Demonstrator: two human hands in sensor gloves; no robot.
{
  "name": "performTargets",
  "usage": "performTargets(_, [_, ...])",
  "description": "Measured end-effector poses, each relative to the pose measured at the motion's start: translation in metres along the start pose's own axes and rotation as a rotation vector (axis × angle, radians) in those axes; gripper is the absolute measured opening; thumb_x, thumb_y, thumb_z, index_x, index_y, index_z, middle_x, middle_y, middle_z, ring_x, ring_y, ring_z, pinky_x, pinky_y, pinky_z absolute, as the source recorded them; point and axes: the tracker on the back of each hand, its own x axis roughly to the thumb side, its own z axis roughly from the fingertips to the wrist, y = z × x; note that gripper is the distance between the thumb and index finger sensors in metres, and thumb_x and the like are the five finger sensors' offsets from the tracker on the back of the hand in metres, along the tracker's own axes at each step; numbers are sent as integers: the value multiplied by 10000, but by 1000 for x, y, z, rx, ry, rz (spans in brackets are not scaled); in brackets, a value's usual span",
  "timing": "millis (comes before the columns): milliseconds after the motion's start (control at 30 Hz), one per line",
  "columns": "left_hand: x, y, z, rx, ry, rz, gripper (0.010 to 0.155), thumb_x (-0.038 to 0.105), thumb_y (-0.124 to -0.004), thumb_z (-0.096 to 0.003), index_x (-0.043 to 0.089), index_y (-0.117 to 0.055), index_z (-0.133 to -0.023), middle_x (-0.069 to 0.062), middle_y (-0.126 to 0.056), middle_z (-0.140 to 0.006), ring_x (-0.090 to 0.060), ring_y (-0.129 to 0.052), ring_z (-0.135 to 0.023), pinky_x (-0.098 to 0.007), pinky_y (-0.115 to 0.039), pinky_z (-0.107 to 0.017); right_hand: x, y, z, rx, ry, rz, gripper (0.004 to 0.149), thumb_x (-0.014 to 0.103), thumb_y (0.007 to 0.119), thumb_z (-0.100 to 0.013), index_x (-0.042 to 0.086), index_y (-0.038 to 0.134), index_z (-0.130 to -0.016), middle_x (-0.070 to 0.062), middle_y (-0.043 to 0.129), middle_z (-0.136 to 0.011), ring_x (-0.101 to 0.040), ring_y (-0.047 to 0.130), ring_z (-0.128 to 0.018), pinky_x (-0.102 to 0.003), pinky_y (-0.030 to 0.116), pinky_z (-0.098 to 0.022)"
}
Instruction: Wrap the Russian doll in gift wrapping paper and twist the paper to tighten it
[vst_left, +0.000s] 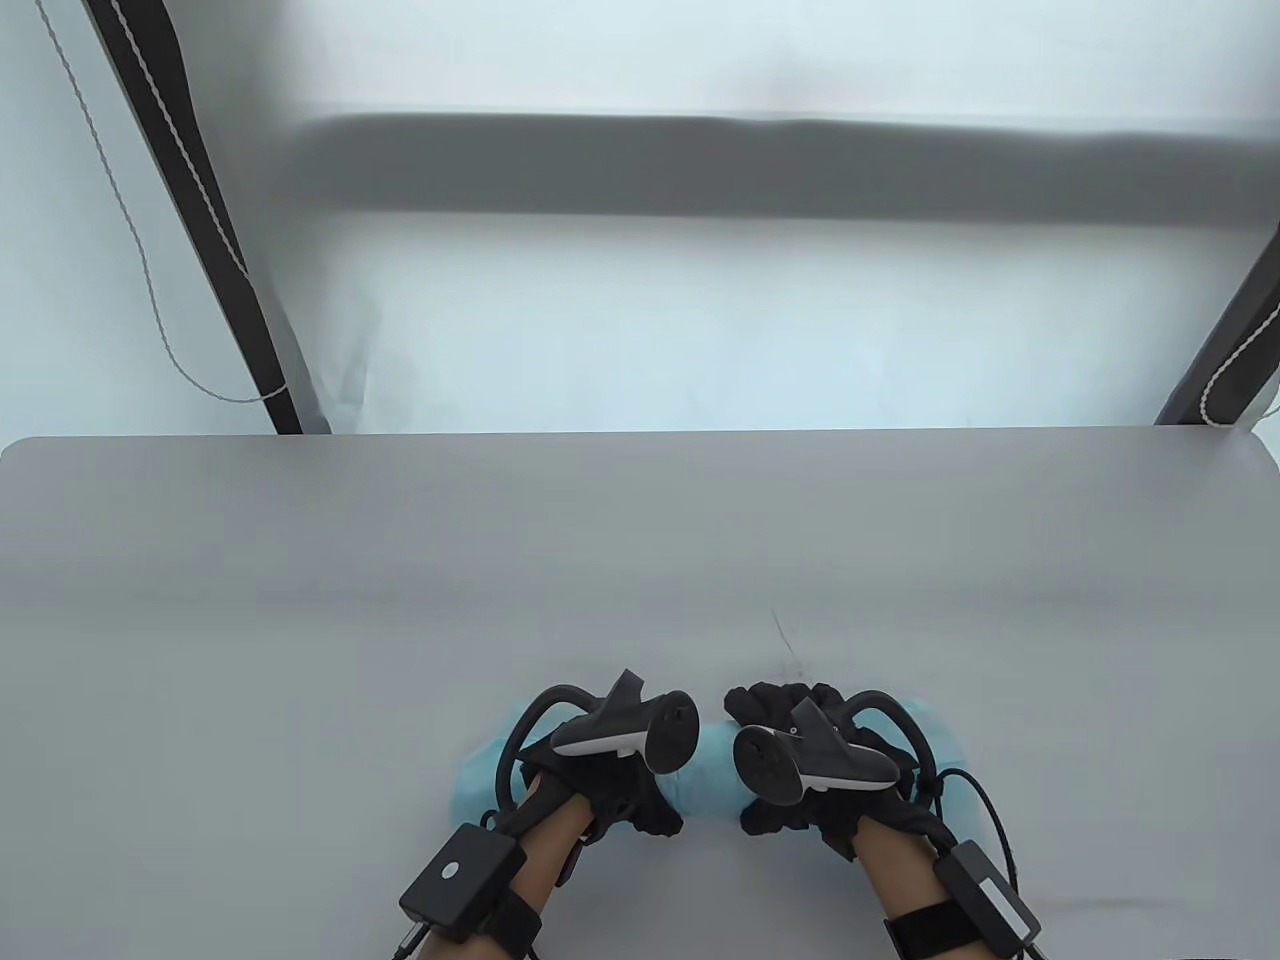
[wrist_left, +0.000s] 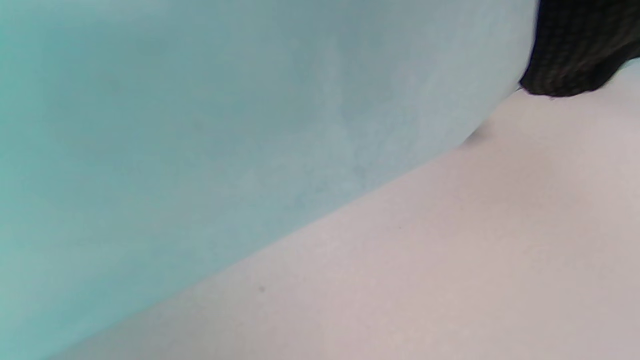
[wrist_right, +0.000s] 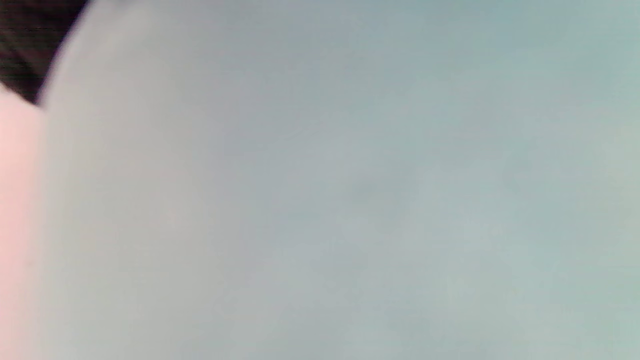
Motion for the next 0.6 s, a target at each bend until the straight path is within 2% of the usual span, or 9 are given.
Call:
performTargets(67, [-1, 0, 1, -12, 4, -4, 1055, 725, -890, -362, 124, -449, -1109, -113, -832, -1012, -341, -953, -761, -584, -748, -609, -2, 0, 0, 1, 12, -29, 1121, 716, 904, -378, 161, 399, -1210, -165, 678, -1178, -389, 739, -1047, -646, 580, -798])
performTargets(133, [-1, 0, 3, -1, 10, -8, 1040, 710, -874, -381, 162, -390, -1121, -109, -762, -1076, -375, -864, -882, -621, -673, -662, -5, 0, -1, 16, 21, -68, 1115, 733, 908, -371, 160, 440, -1205, -155, 730, -1145, -380, 780, -1009, -637, 606, -787])
performTargets(233, [2, 0, 9, 79, 60, -64, 1044, 704, -860, -387, 274, -295, -1152, -141, -574, -1189, -423, -683, -1027, -739, -469, -726, -11, 0, -3, 71, 32, -149, 1111, 754, 902, -371, 148, 478, -1200, -162, 773, -1114, -373, 818, -966, -625, 636, -775])
performTargets(300, [7, 2, 15, 158, 171, -157, 1050, 706, -855, -380, 343, -251, -1160, -138, -522, -1221, -424, -628, -1078, -774, -402, -736, -19, 4, -5, 130, 76, -267, 1109, 772, 886, -376, 121, 513, -1192, -180, 808, -1084, -379, 843, -935, -621, 658, -759])
performTargets(433, [16, -4, 7, 206, 155, -270, 1120, 669, -866, -393, 230, -159, -1144, -79, -525, -1234, -408, -568, -1147, -761, -419, -745, -31, 12, -7, 202, 106, -478, 1111, 749, 916, -388, 96, 526, -1197, -217, 792, -1091, -414, 815, -937, -644, 636, -752])
performTargets(600, [14, -4, 4, 249, 128, -269, 1055, 629, -922, -390, 203, -298, -1126, -62, -735, -1092, -333, -787, -1000, -701, -553, -719, -28, 9, -6, 212, 106, -425, 1113, 748, 896, -397, 105, 486, -1208, -212, 755, -1118, -418, 790, -966, -643, 625, -760])
